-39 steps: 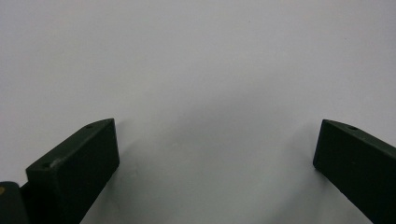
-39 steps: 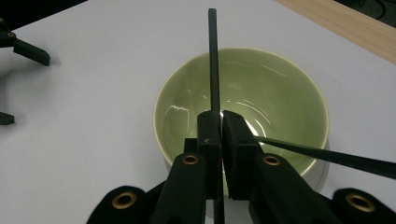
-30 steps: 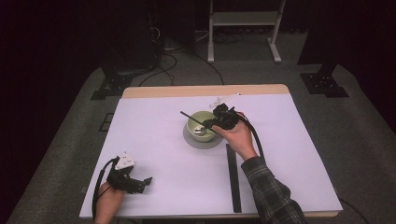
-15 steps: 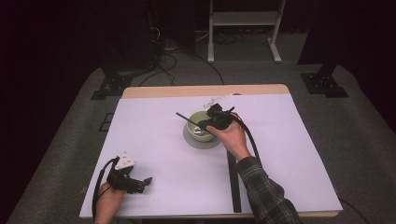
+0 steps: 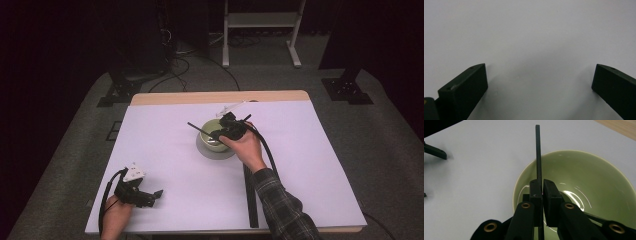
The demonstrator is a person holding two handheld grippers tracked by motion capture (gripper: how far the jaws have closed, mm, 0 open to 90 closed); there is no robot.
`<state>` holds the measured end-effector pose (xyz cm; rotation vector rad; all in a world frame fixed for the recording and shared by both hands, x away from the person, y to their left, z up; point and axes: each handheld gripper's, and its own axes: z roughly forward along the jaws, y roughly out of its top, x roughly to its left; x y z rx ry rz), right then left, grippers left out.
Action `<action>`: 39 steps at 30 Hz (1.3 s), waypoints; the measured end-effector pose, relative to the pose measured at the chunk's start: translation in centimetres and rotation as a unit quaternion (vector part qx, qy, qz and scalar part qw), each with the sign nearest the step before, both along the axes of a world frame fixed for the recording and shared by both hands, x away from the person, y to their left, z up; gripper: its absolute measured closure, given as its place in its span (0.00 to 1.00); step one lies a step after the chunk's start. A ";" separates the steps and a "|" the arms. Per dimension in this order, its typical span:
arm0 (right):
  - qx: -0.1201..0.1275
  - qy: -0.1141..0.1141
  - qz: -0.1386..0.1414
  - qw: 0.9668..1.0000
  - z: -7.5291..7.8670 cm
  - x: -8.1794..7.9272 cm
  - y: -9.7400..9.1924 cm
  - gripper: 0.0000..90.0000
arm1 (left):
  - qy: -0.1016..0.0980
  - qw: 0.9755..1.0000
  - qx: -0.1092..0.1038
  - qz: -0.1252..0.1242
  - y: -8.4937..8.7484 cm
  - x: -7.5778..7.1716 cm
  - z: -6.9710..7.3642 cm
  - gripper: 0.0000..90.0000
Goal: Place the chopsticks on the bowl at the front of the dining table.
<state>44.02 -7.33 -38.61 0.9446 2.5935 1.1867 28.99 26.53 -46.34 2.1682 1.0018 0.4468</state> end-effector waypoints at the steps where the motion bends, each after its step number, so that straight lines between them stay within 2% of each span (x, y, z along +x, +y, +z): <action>1: -0.001 0.000 0.000 1.000 0.0 0.0 0.0 0.95 | 0.000 1.000 0.000 0.000 0.0 0.0 0.0 0.00; 7: -0.001 -0.002 0.001 1.000 -0.1 0.0 0.1 0.94 | 0.000 1.000 0.000 0.000 0.0 0.0 0.0 0.00; 9: 0.000 -0.007 0.002 1.000 -0.1 -0.1 0.1 0.89 | 0.000 1.000 0.000 0.000 0.0 0.0 0.0 0.00; 12: 0.002 -0.010 0.003 1.000 0.1 -0.1 0.0 0.87 | 0.000 1.000 0.000 0.000 0.0 0.0 0.0 0.00; 21: 0.006 -0.019 -0.002 1.000 0.8 -0.6 -0.9 0.87 | 0.000 1.000 0.000 0.000 0.0 0.0 0.0 0.00; 30: 0.008 -0.032 -0.007 0.999 1.7 -1.6 -3.0 0.87 | -0.001 1.000 0.001 0.000 0.0 0.0 0.0 0.00; 39: 0.017 -0.036 -0.021 0.999 2.2 -2.4 -5.5 0.88 | -0.001 1.000 0.001 0.000 0.0 0.0 0.0 0.00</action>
